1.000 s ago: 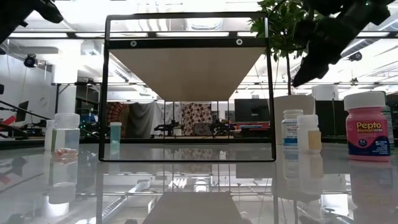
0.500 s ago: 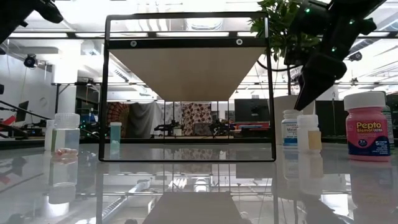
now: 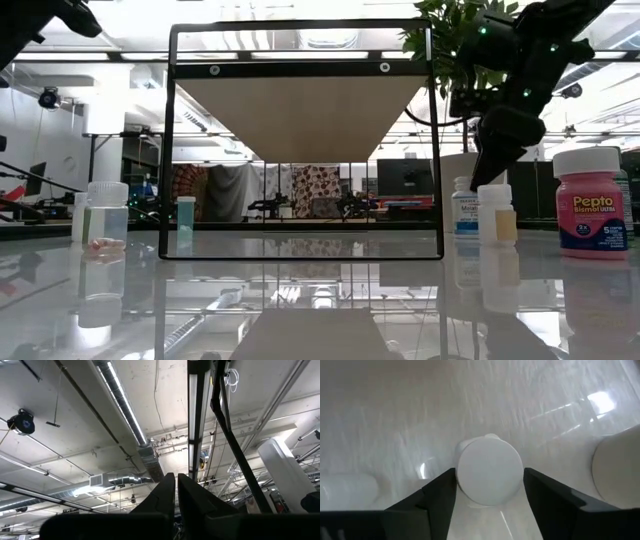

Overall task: Pick and place medicine bottles onto shelf by color
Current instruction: Put the blue pill bottle on the shelf

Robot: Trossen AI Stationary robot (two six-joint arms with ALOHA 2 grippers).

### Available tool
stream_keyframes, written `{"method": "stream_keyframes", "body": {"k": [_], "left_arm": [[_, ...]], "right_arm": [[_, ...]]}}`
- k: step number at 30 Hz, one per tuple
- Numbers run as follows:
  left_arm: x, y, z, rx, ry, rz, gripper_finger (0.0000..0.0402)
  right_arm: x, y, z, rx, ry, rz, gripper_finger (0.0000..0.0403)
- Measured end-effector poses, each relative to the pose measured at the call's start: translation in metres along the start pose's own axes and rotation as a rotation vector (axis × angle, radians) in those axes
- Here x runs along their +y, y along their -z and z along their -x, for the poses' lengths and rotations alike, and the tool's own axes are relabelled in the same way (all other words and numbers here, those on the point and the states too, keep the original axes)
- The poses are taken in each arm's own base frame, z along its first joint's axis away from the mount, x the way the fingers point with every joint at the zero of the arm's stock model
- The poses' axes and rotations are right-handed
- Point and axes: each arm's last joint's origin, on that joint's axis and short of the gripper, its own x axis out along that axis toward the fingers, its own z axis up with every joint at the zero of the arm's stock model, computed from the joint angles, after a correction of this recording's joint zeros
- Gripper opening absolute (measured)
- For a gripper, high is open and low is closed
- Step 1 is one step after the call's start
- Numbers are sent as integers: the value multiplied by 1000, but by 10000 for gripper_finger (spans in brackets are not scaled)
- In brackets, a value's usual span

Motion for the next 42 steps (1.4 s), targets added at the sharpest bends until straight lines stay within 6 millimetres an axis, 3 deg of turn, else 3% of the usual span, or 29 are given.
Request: {"method": "stream_keyframes", "body": {"k": [8, 14, 23, 28, 32, 37, 42], "left_arm": [[0, 0, 0, 0, 0, 0, 4], [0, 0, 0, 1, 0, 0, 4], [0, 0, 0, 2, 1, 0, 4], [0, 0, 0, 3, 1, 0, 4], [0, 0, 0, 4, 1, 0, 4], [0, 0, 0, 5, 2, 0, 4], [0, 1, 0, 11, 4, 0, 4]], "right_arm": [[0, 0, 4, -3, -9, -22, 159], [-2, -19, 31, -9, -12, -86, 163], [8, -72, 102, -66, -84, -168, 159], [18, -112, 126, -179, -122, -178, 157], [28, -146, 126, -212, -117, -137, 150], [38, -186, 111, -202, -79, -146, 134], [36, -221, 100, -179, -57, -166, 107]]}}
